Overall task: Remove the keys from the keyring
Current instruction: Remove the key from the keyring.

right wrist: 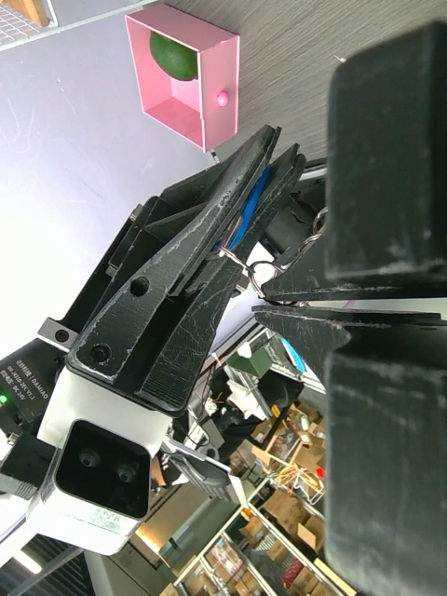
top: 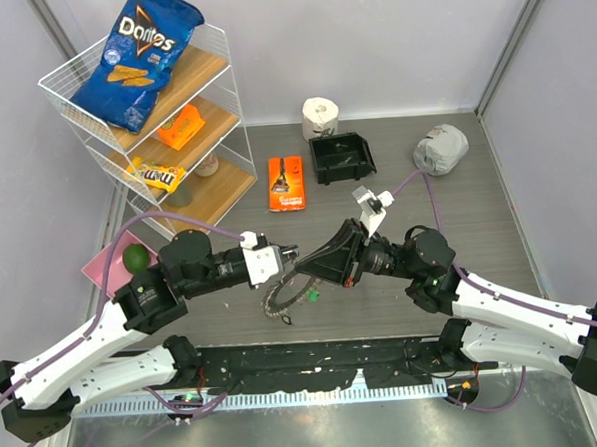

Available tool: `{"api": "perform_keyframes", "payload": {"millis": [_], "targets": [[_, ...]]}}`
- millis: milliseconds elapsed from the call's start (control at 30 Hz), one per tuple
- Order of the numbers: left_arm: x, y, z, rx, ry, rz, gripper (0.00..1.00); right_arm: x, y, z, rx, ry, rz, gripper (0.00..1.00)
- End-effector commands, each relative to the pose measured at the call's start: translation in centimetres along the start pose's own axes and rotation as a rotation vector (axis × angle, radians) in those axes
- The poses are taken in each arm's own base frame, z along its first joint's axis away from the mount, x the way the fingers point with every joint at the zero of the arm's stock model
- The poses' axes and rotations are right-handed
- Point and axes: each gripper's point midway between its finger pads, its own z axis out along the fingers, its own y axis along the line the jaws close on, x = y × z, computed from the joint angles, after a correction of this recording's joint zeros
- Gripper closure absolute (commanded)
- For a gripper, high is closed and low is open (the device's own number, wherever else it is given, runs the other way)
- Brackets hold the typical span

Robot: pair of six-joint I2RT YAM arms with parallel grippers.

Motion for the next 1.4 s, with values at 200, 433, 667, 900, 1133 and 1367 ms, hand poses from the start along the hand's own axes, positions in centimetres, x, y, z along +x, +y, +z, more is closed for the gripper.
{"api": "perform_keyframes", "payload": {"millis": [200, 433, 667, 900, 1133, 1367], "targets": [[-3.2, 3.9, -1.2, -0.169, -0.104, 0.025, 1.0, 1.6, 1.9, -1.0, -0.098, 0.119, -0.01, 0.74], [-2.7, 3.3, -1.3, -0.149, -0.089, 0.01, 1.0, 1.2, 1.2, -1.7, -0.033, 0.141, -0.12, 0.5], [-2.9, 3.1, -1.6, -0.137, -0.09, -0.002, 1.0, 0.6, 0.5, -2.6, 0.041, 0.155, -0.23, 0.49], [-2.9, 2.5, -1.8, -0.115, -0.096, -0.012, 1.0, -0.3, -0.1, -3.3, 0.077, 0.174, -0.434, 0.51], [-2.5, 1.8, -1.8, -0.079, -0.07, -0.045, 1.0, -1.7, 0.1, -3.2, 0.068, 0.136, -0.591, 0.52], [-2.0, 0.6, -2.1, -0.04, -0.056, -0.069, 1.0, -1.8, -0.4, -2.0, 0.061, 0.153, -0.711, 0.53]]}}
